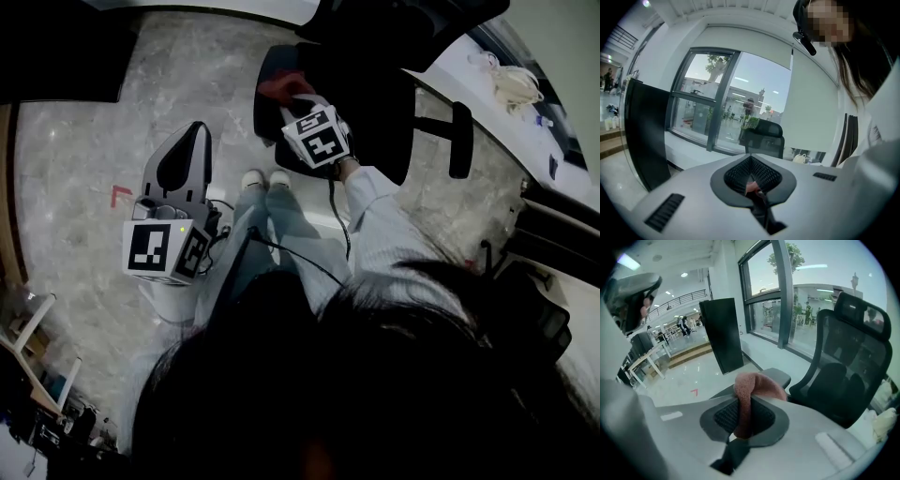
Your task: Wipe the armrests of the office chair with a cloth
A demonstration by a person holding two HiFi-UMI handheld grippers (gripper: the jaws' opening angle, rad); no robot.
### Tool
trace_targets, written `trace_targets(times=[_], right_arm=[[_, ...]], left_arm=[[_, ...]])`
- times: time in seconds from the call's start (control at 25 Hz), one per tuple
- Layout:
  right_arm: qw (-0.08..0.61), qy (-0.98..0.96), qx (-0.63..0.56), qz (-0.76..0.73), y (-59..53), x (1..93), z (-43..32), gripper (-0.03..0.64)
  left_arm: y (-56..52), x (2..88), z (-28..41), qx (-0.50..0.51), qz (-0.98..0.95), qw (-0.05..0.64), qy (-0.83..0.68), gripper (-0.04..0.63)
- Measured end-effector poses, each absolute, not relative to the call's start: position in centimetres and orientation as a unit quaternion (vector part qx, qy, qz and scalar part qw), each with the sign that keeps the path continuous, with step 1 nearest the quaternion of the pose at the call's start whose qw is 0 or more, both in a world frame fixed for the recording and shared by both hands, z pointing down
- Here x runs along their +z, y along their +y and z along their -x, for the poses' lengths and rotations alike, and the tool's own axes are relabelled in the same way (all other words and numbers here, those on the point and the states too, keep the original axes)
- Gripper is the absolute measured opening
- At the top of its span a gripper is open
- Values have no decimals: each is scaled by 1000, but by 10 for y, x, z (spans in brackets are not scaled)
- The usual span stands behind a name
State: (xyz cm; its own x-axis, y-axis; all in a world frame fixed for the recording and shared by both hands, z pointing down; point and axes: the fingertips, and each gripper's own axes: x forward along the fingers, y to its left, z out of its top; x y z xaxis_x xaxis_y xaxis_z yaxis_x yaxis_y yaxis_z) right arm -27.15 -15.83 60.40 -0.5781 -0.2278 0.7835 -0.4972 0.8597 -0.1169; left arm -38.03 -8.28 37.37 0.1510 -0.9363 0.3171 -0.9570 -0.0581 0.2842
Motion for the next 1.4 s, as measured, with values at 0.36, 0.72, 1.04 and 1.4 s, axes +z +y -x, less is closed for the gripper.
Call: trace_targets(times=[0.36, 0.72, 1.04, 1.4], right_arm=[[460, -840, 131, -255, -277, 625, 316, 28], [482, -852, 110, -169, -192, 630, 317, 28], [462, -870, 124, -118, -85, 610, 288, 28], [456, -871, 142, -117, -28, 608, 254, 28]], left_arm=[[-63, 378, 441, 16, -678, 214, -703, 3], [-64, 375, 439, 13, -689, 206, -694, 3], [-66, 365, 404, 6, -718, 195, -668, 3], [-45, 357, 364, 1, -734, 190, -652, 3]])
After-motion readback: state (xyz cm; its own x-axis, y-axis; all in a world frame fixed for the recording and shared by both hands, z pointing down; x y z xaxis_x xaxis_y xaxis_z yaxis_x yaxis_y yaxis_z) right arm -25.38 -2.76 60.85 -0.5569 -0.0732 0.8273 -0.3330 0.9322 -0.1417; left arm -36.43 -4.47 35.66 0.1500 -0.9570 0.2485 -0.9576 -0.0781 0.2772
